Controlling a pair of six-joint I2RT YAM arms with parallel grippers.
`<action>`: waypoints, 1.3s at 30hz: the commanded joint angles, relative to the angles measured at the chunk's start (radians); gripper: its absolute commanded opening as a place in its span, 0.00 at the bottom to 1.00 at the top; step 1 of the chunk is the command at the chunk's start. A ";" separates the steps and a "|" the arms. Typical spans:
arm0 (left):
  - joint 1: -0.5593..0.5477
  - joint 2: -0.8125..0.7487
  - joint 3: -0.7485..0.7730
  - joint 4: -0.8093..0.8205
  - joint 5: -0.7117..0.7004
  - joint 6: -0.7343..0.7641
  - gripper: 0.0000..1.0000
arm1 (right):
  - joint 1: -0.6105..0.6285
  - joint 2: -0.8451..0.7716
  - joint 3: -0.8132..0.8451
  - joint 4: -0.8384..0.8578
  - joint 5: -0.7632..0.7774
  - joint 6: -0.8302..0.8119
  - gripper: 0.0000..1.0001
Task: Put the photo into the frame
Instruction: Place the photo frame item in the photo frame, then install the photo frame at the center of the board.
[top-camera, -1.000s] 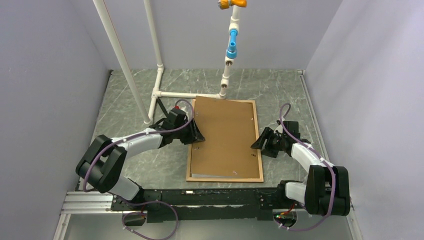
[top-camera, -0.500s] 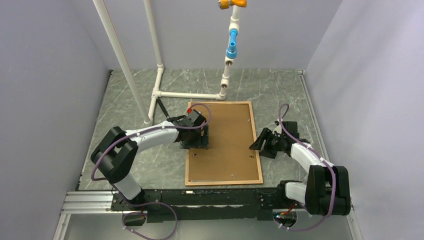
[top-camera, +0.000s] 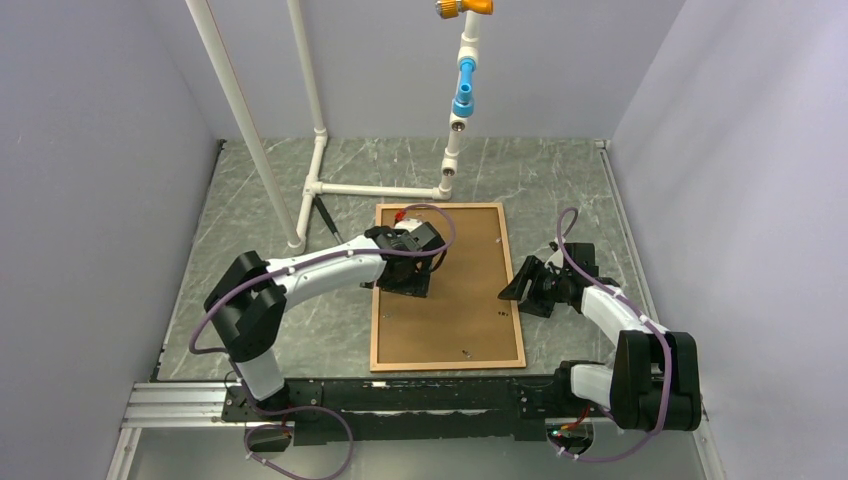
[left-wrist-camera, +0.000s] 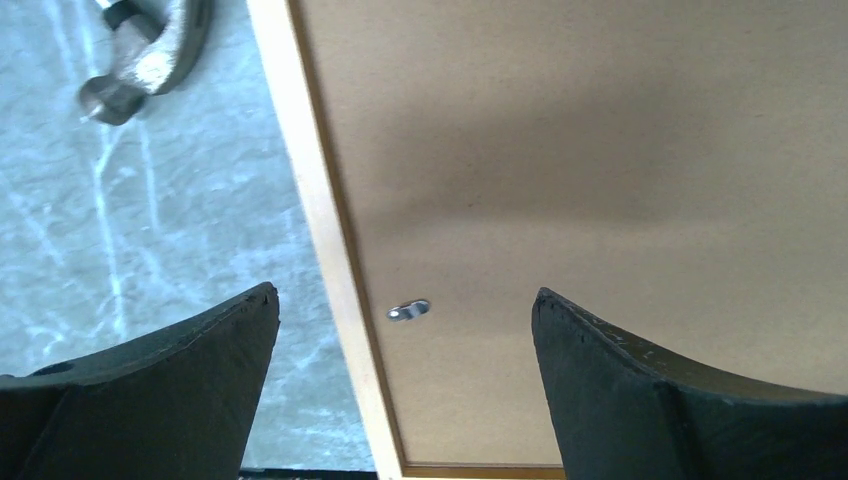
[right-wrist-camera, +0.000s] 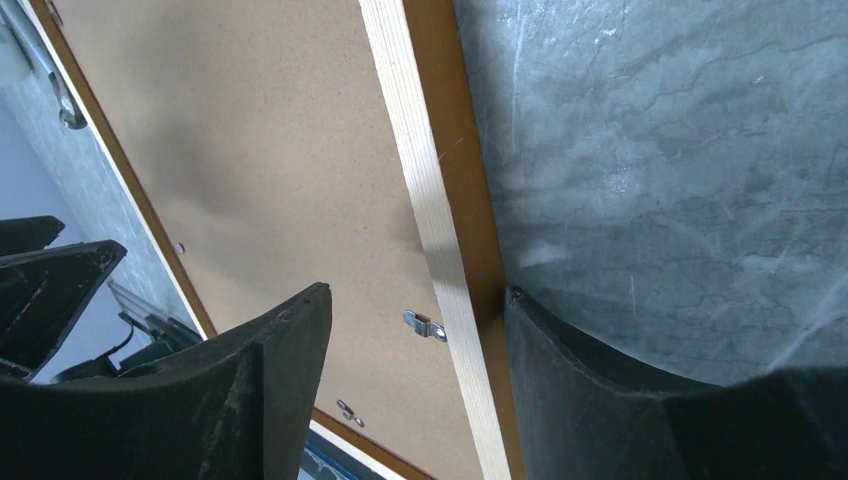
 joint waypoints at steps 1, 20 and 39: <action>-0.012 -0.002 0.036 -0.125 -0.121 -0.034 0.99 | 0.006 0.001 0.029 -0.017 -0.019 0.000 0.66; 0.088 -0.267 -0.454 0.403 0.257 0.002 0.97 | 0.005 -0.012 0.017 -0.023 -0.009 0.003 0.66; 0.094 -0.196 -0.433 0.351 0.191 0.016 0.64 | 0.007 -0.009 0.010 -0.015 -0.012 0.008 0.66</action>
